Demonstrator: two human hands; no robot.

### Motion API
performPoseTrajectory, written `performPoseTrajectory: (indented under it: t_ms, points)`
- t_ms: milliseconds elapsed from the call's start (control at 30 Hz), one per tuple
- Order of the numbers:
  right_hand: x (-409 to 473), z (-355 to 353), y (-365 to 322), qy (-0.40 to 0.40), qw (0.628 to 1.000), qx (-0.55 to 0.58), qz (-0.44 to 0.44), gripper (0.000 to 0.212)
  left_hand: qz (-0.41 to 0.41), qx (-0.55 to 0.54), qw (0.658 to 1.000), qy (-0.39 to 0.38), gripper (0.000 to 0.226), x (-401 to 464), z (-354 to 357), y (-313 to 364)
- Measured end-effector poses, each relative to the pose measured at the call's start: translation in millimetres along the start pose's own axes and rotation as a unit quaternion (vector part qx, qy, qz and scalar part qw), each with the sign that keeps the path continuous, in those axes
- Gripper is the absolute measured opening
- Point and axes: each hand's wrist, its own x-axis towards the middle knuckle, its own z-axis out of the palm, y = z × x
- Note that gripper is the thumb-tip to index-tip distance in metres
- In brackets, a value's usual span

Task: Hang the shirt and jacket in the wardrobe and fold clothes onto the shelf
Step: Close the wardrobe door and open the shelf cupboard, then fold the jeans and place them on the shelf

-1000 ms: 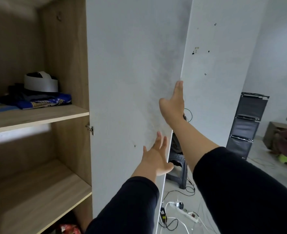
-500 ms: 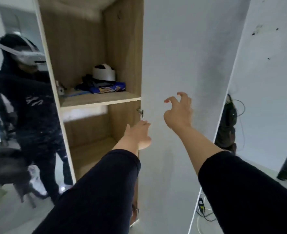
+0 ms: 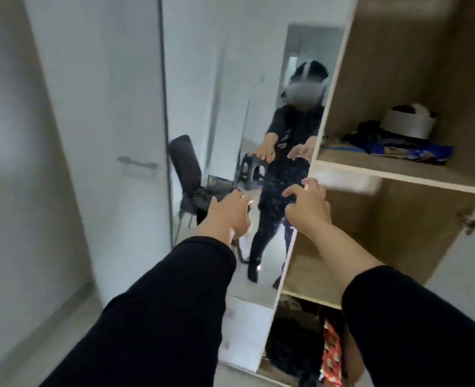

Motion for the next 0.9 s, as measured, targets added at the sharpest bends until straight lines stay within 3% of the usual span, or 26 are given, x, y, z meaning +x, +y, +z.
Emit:
performPoseTrajectory:
  t_ms: [233, 400, 533, 733, 900]
  points:
    - [-41, 101, -108, -0.145, 0.969, 0.062, -0.188, 0.034, -0.239, 0.014, 0.971, 0.015, 0.06, -128, 11, -101]
    - [-122, 151, -204, -0.241, 0.913, 0.113, -0.311, 0.044, -0.41, 0.019, 0.912, 0.023, 0.06, -258, 7, -150]
    - [-207, 174, -279, -0.311, 0.85, 0.149, -0.398, 0.041, -0.533, 0.008, 0.845, 0.036, 0.059, -372, 9, -170]
    - [-321, 192, -348, -0.381, 0.763, 0.152, -0.5, 0.045, -0.636, -0.038, 0.768, 0.063, 0.059, -505, 16, -178]
    - [-407, 206, -384, -0.443, 0.707, 0.15, -0.531, 0.045, -0.688, -0.067, 0.718, 0.081, 0.057, -599, 34, -188]
